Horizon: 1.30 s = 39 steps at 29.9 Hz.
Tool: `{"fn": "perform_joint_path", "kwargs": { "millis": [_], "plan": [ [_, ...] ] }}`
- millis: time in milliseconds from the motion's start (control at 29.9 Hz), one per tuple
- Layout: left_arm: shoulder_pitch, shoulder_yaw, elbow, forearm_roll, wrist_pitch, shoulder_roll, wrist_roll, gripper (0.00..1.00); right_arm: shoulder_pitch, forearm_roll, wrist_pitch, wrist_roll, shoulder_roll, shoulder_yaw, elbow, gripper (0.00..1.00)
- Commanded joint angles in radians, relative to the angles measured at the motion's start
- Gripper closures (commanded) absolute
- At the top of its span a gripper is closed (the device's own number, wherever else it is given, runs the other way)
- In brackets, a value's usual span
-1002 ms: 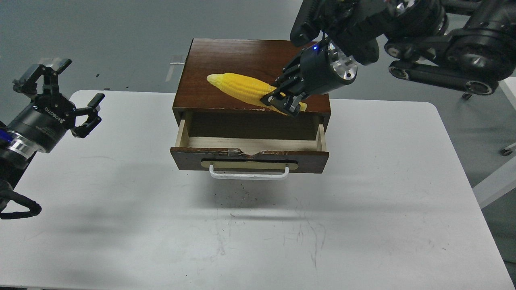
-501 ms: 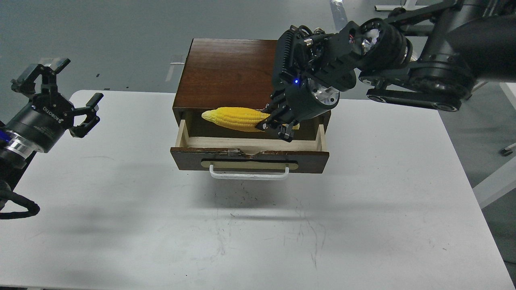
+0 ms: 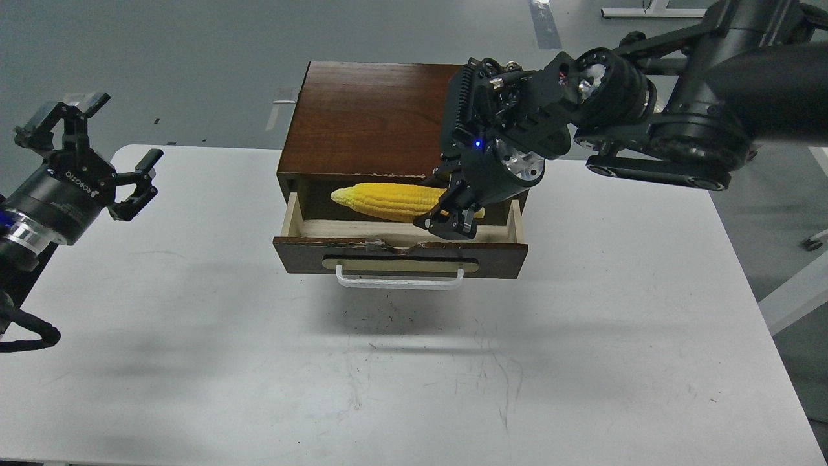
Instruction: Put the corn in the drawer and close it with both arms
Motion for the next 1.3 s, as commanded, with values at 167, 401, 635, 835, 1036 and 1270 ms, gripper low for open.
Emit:
{"fn": "perform_joint_path", "kwargs": {
  "millis": [167,401,635,835,1036,1270],
  "plan": [
    [-0.001,-0.001,0.000,0.000,0.000,0.000,0.000,0.02,0.008,0.022,-0.012,0.000,-0.040,0.023,0.008,0.06],
    [-0.001,-0.001,0.000,0.000,0.000,0.002,0.000,0.02,0.017,0.228,-0.010,0.000,-0.184,0.118,0.013,0.05],
    [0.000,-0.001,0.000,0.000,0.000,-0.006,0.000,0.02,-0.074,0.614,-0.010,0.000,-0.446,0.228,0.045,0.04],
    [-0.001,0.000,0.000,0.000,0.000,-0.012,0.000,0.02,-0.379,0.895,-0.015,0.000,-0.635,0.524,0.048,0.04],
    [0.000,0.000,0.000,0.000,0.000,-0.028,0.000,0.02,-0.825,1.107,-0.018,0.000,-0.663,0.878,0.013,0.04],
    [0.000,0.002,0.000,0.000,0.000,-0.026,0.000,0.02,-1.068,1.289,-0.009,0.000,-0.624,1.008,-0.030,0.03]
  ]
}}
